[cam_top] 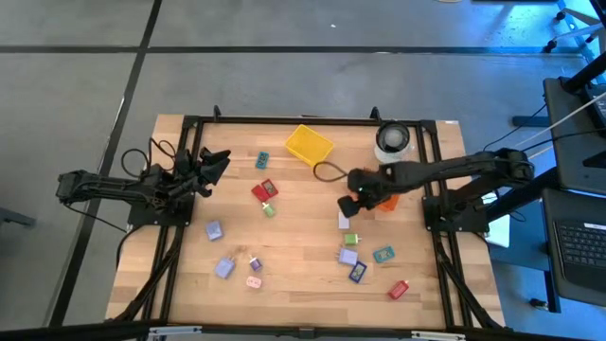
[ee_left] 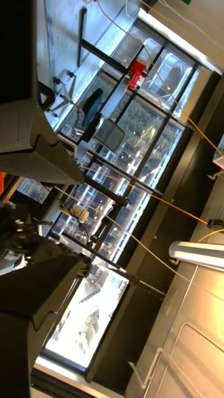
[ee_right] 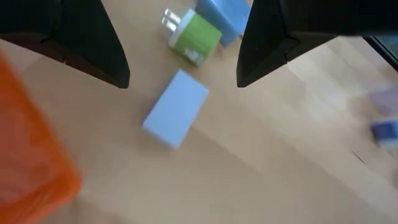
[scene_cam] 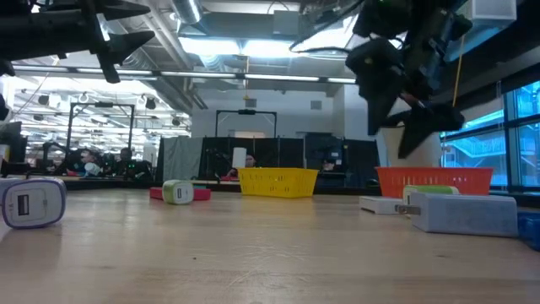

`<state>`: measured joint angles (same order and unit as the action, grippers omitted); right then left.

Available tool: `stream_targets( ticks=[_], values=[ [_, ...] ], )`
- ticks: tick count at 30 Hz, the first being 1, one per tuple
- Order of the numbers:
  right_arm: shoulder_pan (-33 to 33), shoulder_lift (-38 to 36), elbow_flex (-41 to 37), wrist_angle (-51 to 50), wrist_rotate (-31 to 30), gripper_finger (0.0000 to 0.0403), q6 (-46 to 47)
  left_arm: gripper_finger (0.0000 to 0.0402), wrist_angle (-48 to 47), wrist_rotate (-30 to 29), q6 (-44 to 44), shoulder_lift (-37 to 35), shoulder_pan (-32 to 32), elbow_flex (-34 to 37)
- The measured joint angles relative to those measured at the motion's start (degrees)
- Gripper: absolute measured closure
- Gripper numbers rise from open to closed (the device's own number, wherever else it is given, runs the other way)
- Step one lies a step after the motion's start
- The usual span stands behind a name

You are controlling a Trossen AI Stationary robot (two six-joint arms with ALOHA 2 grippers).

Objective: Pick & Place Office items
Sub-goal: Put the white digital clock into the yellow bin

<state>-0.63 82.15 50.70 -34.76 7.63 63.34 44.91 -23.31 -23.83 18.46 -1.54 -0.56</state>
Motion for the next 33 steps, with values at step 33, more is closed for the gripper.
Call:
stream_targets(
  ticks=[33],
  values=[
    [-11.93,11.76,0.0,10.44,-19.18,0.0104,38.42,0.0205,-0.11,0.02,0.01,0.0,-0.01,-0.02]
  ],
)
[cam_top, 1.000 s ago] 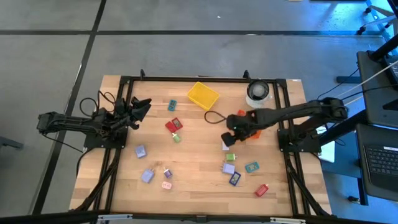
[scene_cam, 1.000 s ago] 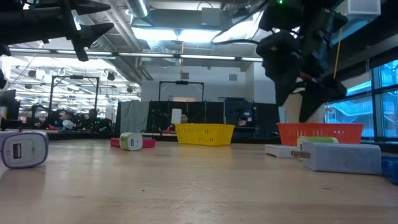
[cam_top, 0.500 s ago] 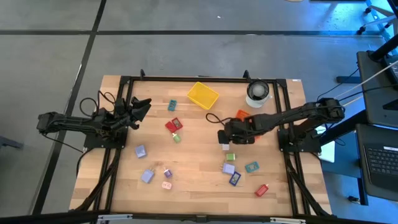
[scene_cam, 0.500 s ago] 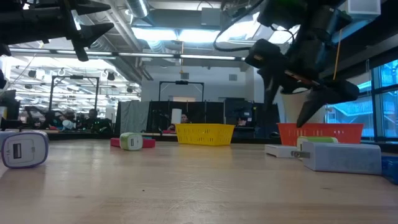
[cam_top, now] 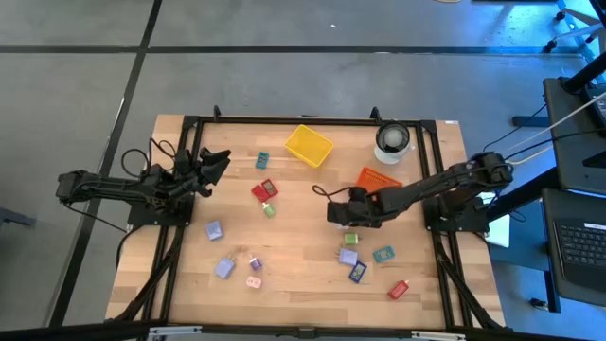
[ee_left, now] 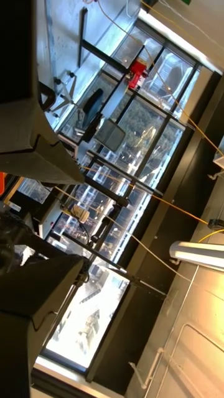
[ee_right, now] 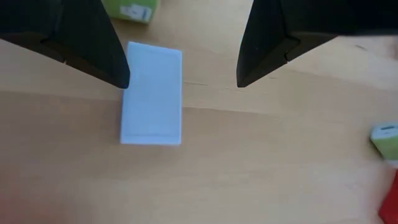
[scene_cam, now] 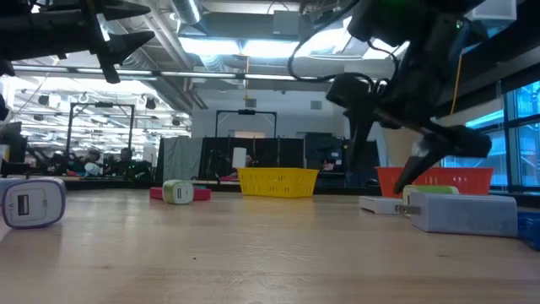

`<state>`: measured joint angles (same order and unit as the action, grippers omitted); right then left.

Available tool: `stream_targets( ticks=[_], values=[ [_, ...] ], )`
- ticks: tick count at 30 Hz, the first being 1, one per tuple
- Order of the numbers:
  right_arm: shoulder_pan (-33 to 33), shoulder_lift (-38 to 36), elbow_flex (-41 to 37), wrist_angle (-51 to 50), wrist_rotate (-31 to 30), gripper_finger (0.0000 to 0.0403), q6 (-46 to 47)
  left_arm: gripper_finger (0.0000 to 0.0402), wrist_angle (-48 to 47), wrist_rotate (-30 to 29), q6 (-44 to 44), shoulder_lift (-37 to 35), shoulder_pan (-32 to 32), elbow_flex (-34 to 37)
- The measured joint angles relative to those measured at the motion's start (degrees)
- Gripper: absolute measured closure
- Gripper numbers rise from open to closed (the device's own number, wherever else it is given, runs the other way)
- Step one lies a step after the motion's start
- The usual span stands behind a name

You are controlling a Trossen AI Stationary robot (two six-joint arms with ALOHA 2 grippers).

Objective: Pick & Place Office items
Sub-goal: Put the white digital clock into the yellow bin

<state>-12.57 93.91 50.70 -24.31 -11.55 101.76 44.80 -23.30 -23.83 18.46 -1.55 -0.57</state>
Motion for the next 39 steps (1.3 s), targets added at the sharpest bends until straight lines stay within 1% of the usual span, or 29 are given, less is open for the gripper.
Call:
stream_targets(
  ticks=[4,7,11,14,16,18,20,22,26,30,32,34,37,39],
  values=[
    [-0.56,3.19,0.42,2.58,-0.33,0.0104,-2.11,0.0205,-0.02,0.01,0.02,0.0,-0.01,0.02],
    [-0.92,4.41,-0.02,2.28,0.27,0.0104,-4.27,0.0205,-0.01,0.0,0.01,0.0,0.01,0.02],
    [-0.99,3.93,0.24,1.88,-0.42,0.0106,-7.27,0.0205,-0.02,0.03,0.01,0.0,-0.01,0.02],
    [-0.91,3.95,1.8,1.36,-0.92,0.0115,-9.54,0.0205,-0.02,0.01,0.02,0.0,0.0,0.02],
    [-0.93,3.93,3.36,1.74,-2.36,0.0123,-12.91,0.0205,-0.02,0.01,0.0,0.01,0.0,0.02],
    [-0.95,3.89,4.66,1.75,-3.61,0.0132,-19.92,0.0205,-0.02,0.01,0.02,0.0,0.01,0.02],
    [-0.93,3.91,6.27,1.61,-4.25,0.0139,-29.89,0.0205,-0.02,0.01,0.0,0.0,-0.02,0.02],
    [-0.91,3.86,7.72,2.08,-4.53,0.0145,-41.04,0.0205,-0.02,0.01,-0.01,0.0,0.01,0.02],
    [-0.95,3.84,8.64,2.07,-4.47,0.0152,-66.67,0.0205,-0.02,0.01,0.02,0.01,0.0,0.02],
    [-1.04,3.82,8.66,1.76,-1.47,0.0152,-91.16,0.0205,-0.02,0.01,0.01,0.0,-0.01,0.02],
    [-0.68,3.82,8.66,1.7,1.13,0.0152,-100.58,0.0205,-0.02,0.01,-0.01,0.01,-0.01,0.02],
    [0.06,3.82,8.66,1.23,3.67,0.0153,-105.31,0.0205,-0.02,0.01,0.0,0.01,0.0,0.02],
    [1.84,3.82,8.66,-0.23,6.23,0.0153,-108.49,0.0205,-0.02,0.01,-0.01,0.0,0.0,0.02],
    [3.07,3.91,8.66,-0.8,6.92,0.0153,-111.23,0.0205,-0.02,0.0,-0.01,0.02,-0.02,0.01]
  ],
)
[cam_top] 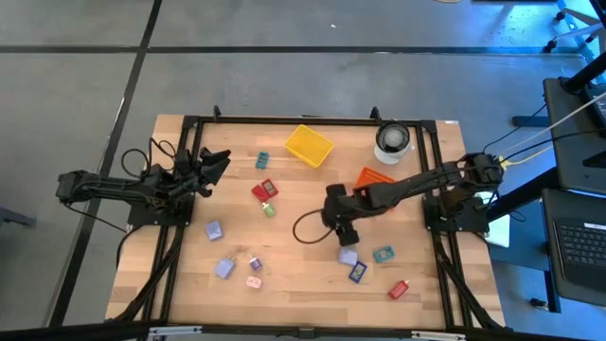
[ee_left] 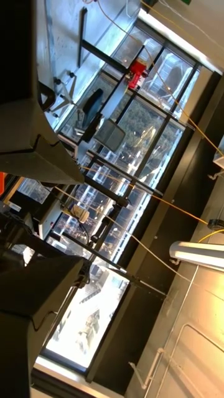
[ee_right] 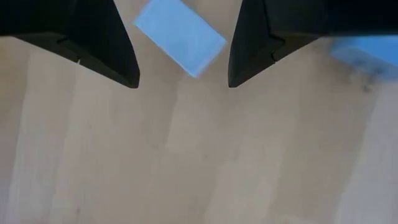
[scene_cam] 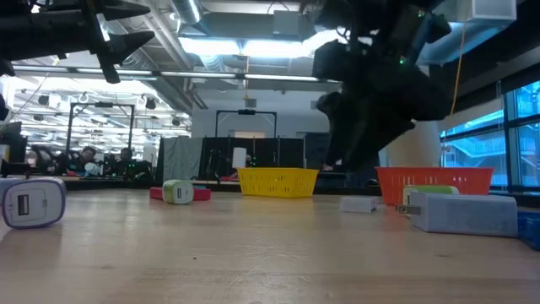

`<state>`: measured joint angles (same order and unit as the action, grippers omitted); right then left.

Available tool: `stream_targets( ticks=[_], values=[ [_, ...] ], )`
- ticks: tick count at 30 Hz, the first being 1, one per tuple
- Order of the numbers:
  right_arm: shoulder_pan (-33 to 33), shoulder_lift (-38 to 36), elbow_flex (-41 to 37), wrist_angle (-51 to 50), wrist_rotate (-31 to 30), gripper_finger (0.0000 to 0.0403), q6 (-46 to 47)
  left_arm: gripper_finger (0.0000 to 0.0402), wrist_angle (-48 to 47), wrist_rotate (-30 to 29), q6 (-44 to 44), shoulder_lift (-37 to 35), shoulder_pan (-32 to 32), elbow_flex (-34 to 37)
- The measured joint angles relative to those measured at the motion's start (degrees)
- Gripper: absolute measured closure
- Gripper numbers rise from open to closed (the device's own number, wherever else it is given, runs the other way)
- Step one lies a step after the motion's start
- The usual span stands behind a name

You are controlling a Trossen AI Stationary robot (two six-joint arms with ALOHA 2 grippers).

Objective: Pick & Place Office items
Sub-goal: Put the white digital clock into the yellow bin

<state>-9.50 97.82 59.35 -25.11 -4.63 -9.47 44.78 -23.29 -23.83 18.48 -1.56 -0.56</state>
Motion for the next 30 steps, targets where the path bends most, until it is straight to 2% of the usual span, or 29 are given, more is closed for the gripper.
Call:
stream_targets(
  ticks=[11,18,23,30],
  values=[
    [6.76,0.13,0.0,-2.44,11.36,0.0153,-18.75,0.0205,0.0,-0.01,0.02,-0.02,0.01,-0.01],
    [9.35,0.65,0.0,-3.83,15.01,0.0153,-27.82,0.0205,0.02,-0.02,0.0,-0.02,0.0,0.0],
    [10.24,3.71,0.0,-5.71,15.63,0.0153,-34.28,0.0205,0.0,-0.02,0.02,-0.01,0.02,0.0],
    [10.34,7.49,0.19,-4.65,12.98,0.0153,-40.62,0.0205,0.0,-0.02,0.02,-0.02,0.02,0.0]
  ],
)
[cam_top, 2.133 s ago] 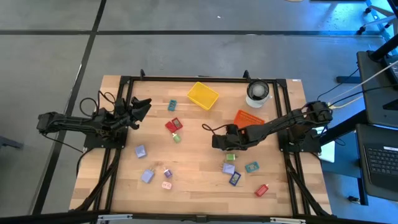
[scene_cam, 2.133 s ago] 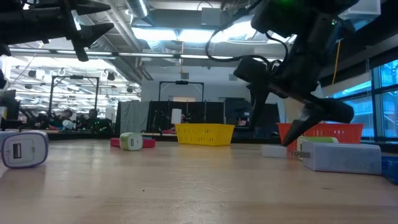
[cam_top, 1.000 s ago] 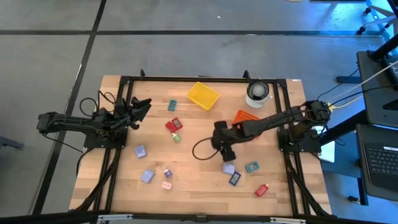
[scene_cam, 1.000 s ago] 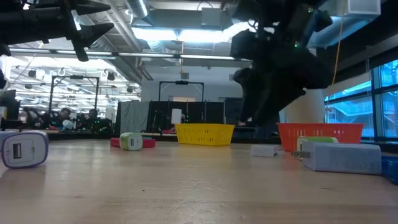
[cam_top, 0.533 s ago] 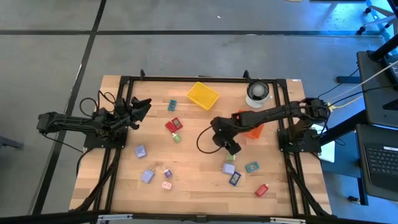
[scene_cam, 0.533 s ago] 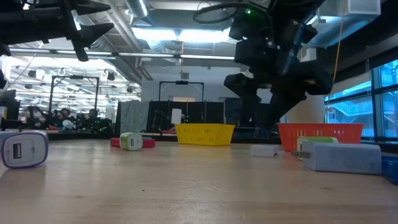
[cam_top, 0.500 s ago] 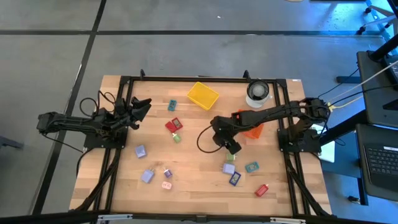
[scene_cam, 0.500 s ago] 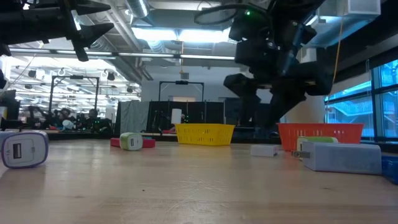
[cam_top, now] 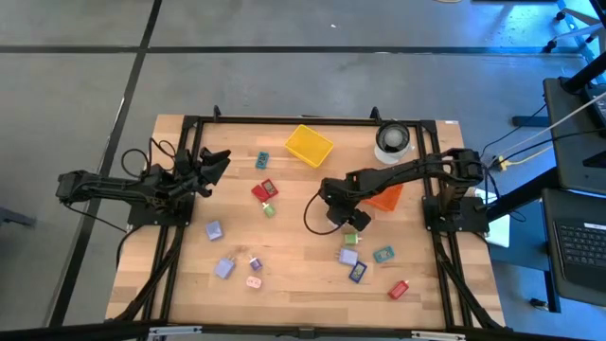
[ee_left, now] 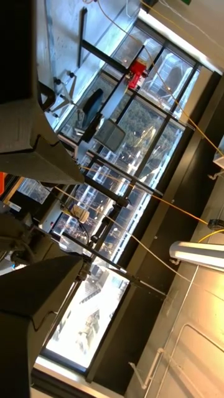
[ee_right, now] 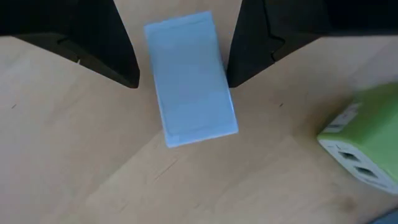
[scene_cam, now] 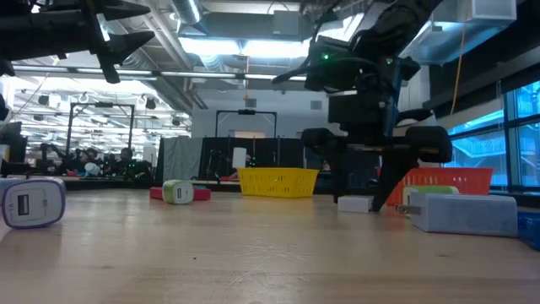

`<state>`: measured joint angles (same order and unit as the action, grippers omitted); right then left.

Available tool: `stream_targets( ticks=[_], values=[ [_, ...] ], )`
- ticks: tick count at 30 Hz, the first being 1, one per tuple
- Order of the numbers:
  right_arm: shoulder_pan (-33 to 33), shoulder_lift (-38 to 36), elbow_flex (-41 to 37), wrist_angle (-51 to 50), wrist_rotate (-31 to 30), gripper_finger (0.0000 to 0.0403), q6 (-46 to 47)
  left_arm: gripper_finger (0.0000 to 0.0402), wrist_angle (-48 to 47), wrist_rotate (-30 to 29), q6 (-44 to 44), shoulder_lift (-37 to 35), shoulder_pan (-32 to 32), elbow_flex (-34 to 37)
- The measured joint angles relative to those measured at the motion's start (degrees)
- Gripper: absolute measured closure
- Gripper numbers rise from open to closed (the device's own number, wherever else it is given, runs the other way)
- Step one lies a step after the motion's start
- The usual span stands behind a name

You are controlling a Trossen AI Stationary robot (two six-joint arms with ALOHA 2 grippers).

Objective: Pick & Place Office items
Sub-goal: Put the white digital clock into the yellow bin

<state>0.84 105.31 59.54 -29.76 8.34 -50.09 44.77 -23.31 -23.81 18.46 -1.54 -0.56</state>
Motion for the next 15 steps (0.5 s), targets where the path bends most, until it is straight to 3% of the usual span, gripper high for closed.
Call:
stream_targets(
  ticks=[8,15],
  values=[
    [-0.02,0.75,0.03,-0.24,-0.33,0.0172,-1.6,0.0205,0.0,0.0,-0.02,0.0,0.0,0.0],
    [-0.04,0.75,-0.06,-0.16,-0.46,0.0248,2.11,0.0205,0.0,0.0,-0.02,0.01,0.0,0.0]
  ],
)
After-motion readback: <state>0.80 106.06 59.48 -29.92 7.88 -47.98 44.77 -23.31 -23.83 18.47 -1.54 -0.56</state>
